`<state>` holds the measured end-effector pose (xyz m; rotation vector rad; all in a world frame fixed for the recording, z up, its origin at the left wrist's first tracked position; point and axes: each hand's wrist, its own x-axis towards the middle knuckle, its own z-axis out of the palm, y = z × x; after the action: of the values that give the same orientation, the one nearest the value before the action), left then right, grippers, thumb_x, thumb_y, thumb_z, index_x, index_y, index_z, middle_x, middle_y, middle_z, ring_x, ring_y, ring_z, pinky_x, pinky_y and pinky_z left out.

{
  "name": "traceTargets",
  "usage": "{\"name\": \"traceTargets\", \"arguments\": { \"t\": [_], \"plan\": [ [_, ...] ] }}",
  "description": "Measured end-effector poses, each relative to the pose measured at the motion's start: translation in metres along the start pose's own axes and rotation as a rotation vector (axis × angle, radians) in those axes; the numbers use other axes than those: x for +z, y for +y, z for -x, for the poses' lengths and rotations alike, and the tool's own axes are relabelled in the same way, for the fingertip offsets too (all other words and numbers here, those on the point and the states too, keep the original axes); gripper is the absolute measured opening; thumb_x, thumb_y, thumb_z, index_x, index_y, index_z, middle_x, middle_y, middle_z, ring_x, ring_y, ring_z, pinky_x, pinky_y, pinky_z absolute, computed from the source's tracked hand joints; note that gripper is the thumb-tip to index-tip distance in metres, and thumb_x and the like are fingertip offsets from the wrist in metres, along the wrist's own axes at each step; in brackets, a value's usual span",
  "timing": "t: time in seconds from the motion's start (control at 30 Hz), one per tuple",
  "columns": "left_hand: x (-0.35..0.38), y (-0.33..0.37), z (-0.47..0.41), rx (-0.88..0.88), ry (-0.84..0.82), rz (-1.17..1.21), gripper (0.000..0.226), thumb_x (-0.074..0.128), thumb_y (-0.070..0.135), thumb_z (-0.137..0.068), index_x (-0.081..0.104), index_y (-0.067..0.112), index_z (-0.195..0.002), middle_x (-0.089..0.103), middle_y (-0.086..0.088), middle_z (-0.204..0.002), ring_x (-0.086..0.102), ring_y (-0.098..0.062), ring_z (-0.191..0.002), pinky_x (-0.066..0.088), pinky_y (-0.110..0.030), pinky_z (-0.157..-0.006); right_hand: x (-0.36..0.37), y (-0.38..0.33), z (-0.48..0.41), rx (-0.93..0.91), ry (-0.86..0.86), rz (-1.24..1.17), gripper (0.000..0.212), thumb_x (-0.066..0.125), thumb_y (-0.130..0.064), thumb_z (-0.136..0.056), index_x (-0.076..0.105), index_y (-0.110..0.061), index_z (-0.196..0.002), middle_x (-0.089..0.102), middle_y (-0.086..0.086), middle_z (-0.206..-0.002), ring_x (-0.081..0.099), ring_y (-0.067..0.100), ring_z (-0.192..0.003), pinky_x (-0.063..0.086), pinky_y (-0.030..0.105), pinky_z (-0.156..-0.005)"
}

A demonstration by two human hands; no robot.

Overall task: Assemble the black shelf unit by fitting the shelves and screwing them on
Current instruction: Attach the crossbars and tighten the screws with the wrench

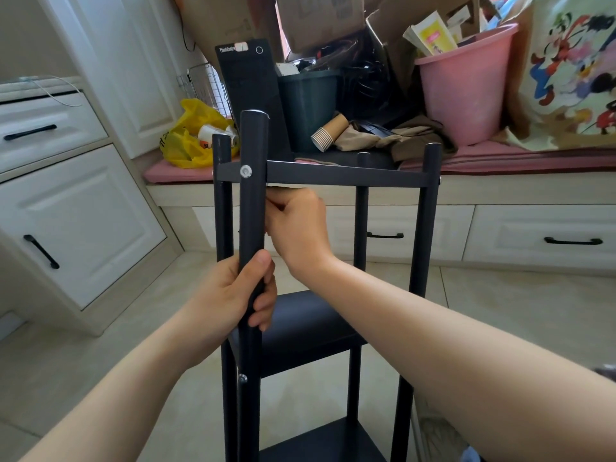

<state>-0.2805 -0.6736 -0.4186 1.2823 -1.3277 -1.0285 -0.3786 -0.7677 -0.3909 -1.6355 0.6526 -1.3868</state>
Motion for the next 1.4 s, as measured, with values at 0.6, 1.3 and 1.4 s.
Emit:
{"name": "traceTargets", "arguments": {
  "t": [0.6,1.3,1.4],
  "plan": [
    [0.001,0.001,-0.002,0.008,0.019,0.001,0.041,0.054,0.065,-0.082,0.054,0.027,-0.067,0.037,0.000,-0.055,0.036,-0.014,-0.044,0.044,-0.026,-0.049,-0.018,0.013,0.004,0.113,-0.155,0.157,0.036,0.059,-0.025,-0.099,0.065,-0.024,-0.064,0.056,-0.009,-0.053,0.048,0.001,-0.050,0.039,0.013,-0.056],
    [-0.007,-0.002,-0.005,-0.022,0.137,-0.003,0.035,0.073,0.041,-0.078,0.049,0.025,-0.058,0.033,-0.004,-0.051,0.032,-0.016,-0.040,0.041,-0.028,-0.044,-0.134,0.040,0.012,0.343,-0.216,0.588,0.030,0.049,-0.019,-0.101,0.073,-0.017,-0.084,0.056,-0.014,-0.053,0.049,0.002,-0.050,0.035,0.016,-0.054],
    [-0.012,-0.003,-0.004,-0.044,0.156,0.019,0.034,0.077,0.034,-0.075,0.049,0.021,-0.060,0.032,-0.004,-0.050,0.032,-0.017,-0.038,0.040,-0.027,-0.042,-0.147,0.042,0.010,0.366,-0.166,0.635,0.033,0.050,-0.021,-0.100,0.075,-0.016,-0.080,0.066,-0.004,-0.083,0.057,0.016,-0.081,0.038,0.029,-0.070]
  ]
}}
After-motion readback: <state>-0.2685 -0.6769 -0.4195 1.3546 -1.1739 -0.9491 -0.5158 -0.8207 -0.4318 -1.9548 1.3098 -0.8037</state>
